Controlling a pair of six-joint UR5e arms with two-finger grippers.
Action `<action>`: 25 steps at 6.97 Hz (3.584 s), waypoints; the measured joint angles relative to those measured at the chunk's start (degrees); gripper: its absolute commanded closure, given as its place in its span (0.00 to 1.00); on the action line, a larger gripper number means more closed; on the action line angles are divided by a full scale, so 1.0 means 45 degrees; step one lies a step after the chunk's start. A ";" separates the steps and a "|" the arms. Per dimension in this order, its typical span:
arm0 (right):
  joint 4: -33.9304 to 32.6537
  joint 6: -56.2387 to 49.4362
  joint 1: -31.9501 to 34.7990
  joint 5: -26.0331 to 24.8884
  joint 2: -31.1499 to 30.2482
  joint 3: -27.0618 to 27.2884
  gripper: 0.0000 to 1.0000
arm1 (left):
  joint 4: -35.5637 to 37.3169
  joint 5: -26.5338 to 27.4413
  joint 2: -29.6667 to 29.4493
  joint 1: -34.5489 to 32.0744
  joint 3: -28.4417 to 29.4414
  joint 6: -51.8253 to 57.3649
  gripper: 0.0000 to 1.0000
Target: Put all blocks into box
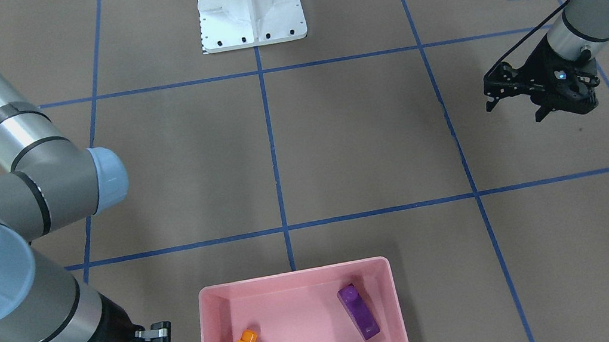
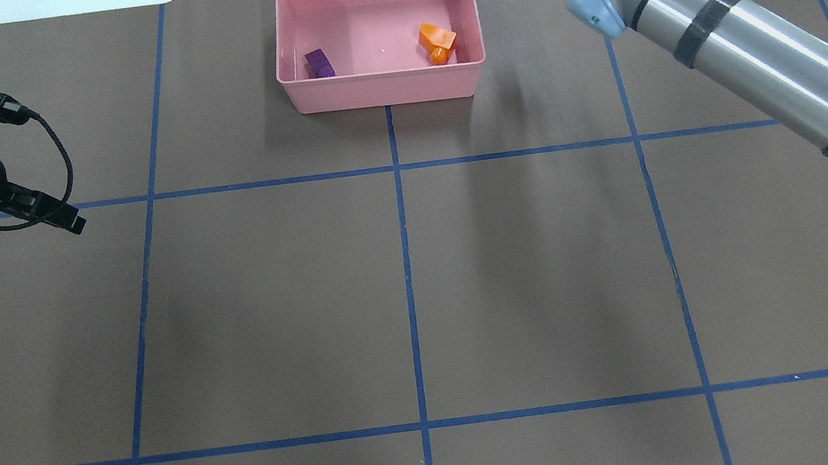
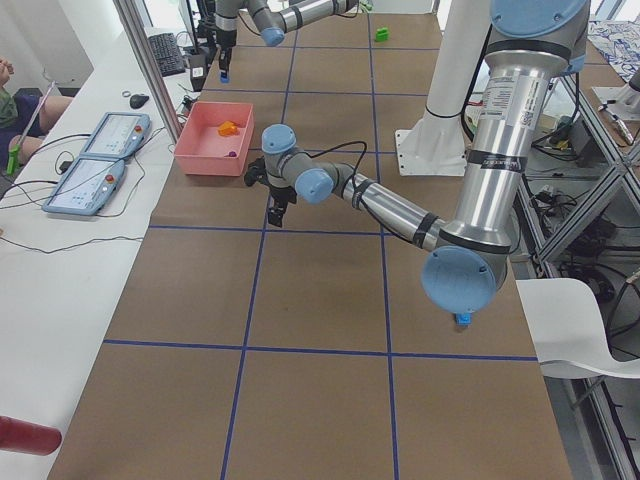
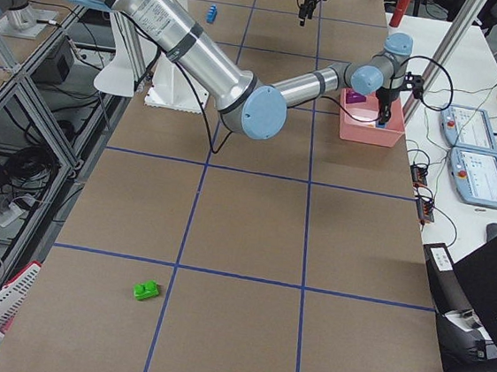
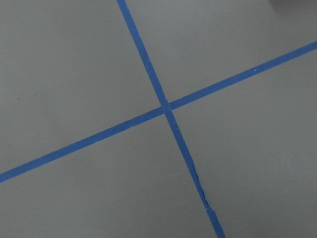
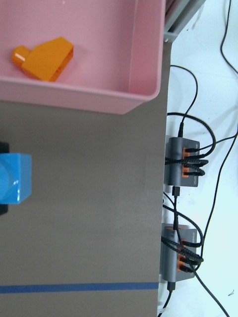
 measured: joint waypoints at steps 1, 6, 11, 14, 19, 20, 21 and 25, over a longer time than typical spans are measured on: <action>-0.0168 0.1191 -0.0556 -0.0349 0.0771 -0.0247 1.00 | 0.0000 -0.0003 -0.0021 0.0006 -0.0003 -0.0022 0.00; 0.2134 0.3465 -0.3139 -0.3663 0.3764 -0.4260 0.31 | -0.0004 -0.0005 -0.0063 0.0028 0.0020 -0.0447 0.00; 0.2418 0.2629 -0.3219 -0.3955 0.3850 -0.4824 0.02 | -0.0051 -0.0005 -0.0035 0.0043 0.0096 -0.0478 0.00; -0.0654 0.2393 -0.2847 -0.2930 0.3683 -0.2729 0.01 | -0.0075 0.0017 0.1005 -0.0013 -0.0580 -0.0316 0.00; -0.6465 0.0869 -0.2225 -0.1653 -0.1337 0.7415 0.01 | -0.0388 -0.0065 0.3795 0.0690 -0.3061 0.0230 0.00; -0.7547 0.0161 -0.2104 -0.1598 -0.2555 0.9415 0.01 | -0.1191 0.0021 0.4571 0.1179 -0.3220 0.0285 0.01; -0.8199 -0.0443 -0.2045 -0.1581 -0.3887 1.1154 0.01 | -0.2351 0.0254 0.5641 0.1862 -0.3341 0.0319 0.01; -0.8433 -0.2308 -0.2008 -0.1576 -0.9813 1.6335 0.01 | -0.6270 0.2419 0.9927 0.6328 -0.3481 0.0338 0.01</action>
